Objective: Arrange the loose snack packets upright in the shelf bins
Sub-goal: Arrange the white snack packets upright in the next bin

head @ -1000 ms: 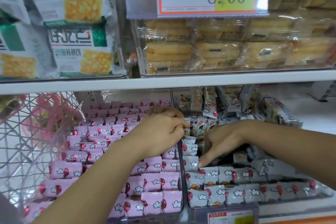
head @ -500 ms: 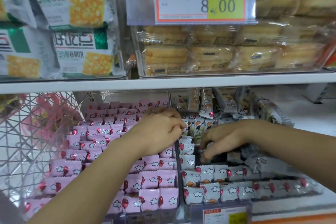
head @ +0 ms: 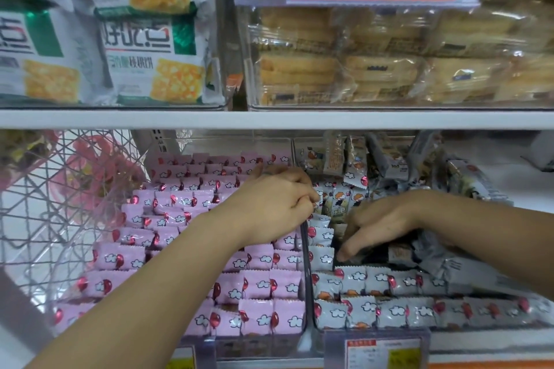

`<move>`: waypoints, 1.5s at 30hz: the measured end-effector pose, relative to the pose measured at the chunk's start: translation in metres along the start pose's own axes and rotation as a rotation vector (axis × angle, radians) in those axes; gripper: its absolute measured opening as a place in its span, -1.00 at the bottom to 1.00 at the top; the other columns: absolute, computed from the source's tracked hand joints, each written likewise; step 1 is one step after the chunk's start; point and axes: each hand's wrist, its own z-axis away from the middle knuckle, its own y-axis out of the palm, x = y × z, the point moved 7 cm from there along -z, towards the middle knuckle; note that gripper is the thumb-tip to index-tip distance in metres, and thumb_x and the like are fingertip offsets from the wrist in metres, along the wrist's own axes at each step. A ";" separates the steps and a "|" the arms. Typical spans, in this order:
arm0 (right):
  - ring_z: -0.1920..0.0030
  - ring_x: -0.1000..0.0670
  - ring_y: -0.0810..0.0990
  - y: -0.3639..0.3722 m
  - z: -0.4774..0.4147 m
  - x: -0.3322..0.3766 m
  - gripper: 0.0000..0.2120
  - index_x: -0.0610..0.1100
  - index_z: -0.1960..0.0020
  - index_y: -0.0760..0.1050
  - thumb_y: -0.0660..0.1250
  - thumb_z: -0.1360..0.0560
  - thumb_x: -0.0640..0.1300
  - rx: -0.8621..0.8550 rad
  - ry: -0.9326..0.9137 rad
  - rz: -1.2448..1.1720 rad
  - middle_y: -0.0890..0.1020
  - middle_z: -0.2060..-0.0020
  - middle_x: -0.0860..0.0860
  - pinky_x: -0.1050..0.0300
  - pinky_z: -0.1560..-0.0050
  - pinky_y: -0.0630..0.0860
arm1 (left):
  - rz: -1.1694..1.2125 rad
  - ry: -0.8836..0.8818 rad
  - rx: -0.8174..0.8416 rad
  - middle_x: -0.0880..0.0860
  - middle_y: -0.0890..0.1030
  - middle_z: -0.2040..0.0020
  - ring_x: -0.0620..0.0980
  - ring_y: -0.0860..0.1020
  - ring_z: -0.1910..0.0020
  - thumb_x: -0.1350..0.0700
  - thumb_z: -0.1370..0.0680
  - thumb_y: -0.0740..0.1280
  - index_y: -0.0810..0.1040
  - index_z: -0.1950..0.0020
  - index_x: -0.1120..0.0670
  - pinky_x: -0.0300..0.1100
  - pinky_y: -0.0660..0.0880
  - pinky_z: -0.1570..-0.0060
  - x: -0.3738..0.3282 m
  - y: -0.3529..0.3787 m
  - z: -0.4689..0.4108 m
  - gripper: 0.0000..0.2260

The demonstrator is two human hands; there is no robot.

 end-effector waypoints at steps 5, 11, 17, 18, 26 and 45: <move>-0.27 -0.20 0.46 0.000 0.011 -0.006 -0.18 -0.18 -0.18 0.51 0.08 -0.21 0.41 -0.074 0.165 -0.147 0.48 -0.27 -0.16 -0.15 -0.20 0.48 | -0.022 -0.003 0.023 -0.16 0.43 -0.30 0.00 0.27 -0.38 -0.11 -0.48 -0.06 0.53 -0.26 -0.14 0.13 0.01 -0.45 -0.001 -0.001 0.000 -0.51; -0.17 -0.06 0.44 -0.006 0.027 -0.001 -0.51 -0.03 -0.23 0.51 0.15 -0.46 0.23 -0.222 0.176 -0.101 0.38 -0.20 -0.05 0.09 -0.08 0.48 | -0.108 -0.017 0.052 -0.17 0.42 -0.32 0.01 0.23 -0.42 0.00 -0.62 0.05 0.51 -0.29 -0.13 0.15 -0.09 -0.46 -0.003 -0.003 -0.003 -0.66; -0.10 -0.02 0.46 -0.011 0.041 0.002 -0.44 0.00 -0.16 0.55 0.11 -0.37 0.31 -0.373 0.136 -0.116 0.38 -0.07 0.01 0.00 -0.07 0.50 | -0.154 -0.017 0.064 -0.15 0.43 -0.32 0.00 0.21 -0.42 0.02 -0.61 0.06 0.52 -0.27 -0.12 0.12 -0.16 -0.47 -0.005 -0.005 -0.005 -0.67; -0.09 -0.01 0.45 -0.013 0.043 0.001 -0.46 0.01 -0.16 0.56 0.13 -0.38 0.31 -0.408 0.116 -0.143 0.38 -0.06 0.03 0.00 -0.08 0.49 | -0.161 -0.018 0.064 -0.15 0.43 -0.32 0.00 0.22 -0.42 0.00 -0.61 0.06 0.52 -0.27 -0.13 0.12 -0.16 -0.47 -0.004 -0.005 -0.005 -0.67; 0.12 0.19 0.50 -0.029 0.045 0.006 -0.80 0.03 -0.08 0.64 0.31 -0.53 0.02 -0.642 -0.020 -0.352 0.57 0.12 0.13 0.16 0.00 0.46 | -0.186 -0.038 0.005 -0.10 0.50 -0.15 -0.02 0.38 -0.24 -0.04 -0.58 0.07 0.55 -0.09 -0.04 0.09 -0.04 -0.42 -0.007 -0.010 -0.004 -0.72; 0.35 0.15 0.50 -0.040 0.082 -0.004 -0.70 0.11 -0.14 0.45 0.39 -0.47 -0.13 -0.833 0.051 -0.672 0.62 0.15 -0.07 0.16 0.23 0.46 | -0.128 -0.076 -0.079 -0.18 0.46 -0.28 -0.07 0.34 -0.35 -0.09 -0.61 0.14 0.49 -0.24 -0.18 0.18 -0.15 -0.43 -0.012 -0.016 0.004 -0.75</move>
